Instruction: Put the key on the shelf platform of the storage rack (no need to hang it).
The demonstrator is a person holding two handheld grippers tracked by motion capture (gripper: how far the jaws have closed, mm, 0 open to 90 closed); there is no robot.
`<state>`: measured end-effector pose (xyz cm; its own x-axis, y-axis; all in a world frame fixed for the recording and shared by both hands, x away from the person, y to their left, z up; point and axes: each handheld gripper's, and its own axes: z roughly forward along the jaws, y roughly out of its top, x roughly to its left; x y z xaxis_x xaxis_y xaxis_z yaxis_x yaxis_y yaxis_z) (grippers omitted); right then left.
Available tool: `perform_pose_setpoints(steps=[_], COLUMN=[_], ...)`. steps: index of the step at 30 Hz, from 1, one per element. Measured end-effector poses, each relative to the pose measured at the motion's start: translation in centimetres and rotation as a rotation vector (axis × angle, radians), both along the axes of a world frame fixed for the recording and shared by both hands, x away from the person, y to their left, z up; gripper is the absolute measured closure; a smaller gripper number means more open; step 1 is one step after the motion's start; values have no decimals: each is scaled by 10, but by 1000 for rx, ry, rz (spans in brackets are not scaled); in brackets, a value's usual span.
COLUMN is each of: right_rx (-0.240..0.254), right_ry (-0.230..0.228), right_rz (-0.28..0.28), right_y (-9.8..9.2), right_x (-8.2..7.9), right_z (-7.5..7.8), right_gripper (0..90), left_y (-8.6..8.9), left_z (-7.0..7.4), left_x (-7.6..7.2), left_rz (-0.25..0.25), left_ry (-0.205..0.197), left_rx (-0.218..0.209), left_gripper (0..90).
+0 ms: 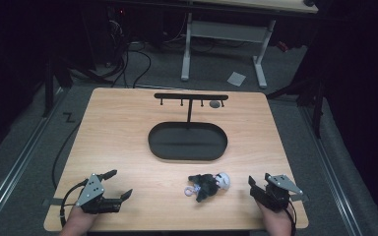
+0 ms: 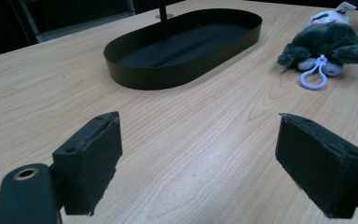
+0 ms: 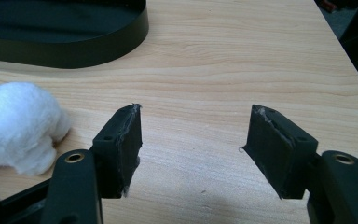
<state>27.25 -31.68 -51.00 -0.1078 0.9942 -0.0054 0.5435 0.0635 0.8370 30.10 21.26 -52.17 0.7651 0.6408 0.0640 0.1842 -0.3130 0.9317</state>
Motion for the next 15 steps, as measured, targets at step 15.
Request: perform_pose_setpoints(steps=[15], right_rx=[0], right_ry=[6], right_rz=[18], right_y=[-1], right_x=[1], right_z=[-2], right_gripper=[385], left_y=[-1], left_z=[0], left_x=[0], left_rz=[-1], left_ry=[-2], left_rx=[3], left_gripper=[151])
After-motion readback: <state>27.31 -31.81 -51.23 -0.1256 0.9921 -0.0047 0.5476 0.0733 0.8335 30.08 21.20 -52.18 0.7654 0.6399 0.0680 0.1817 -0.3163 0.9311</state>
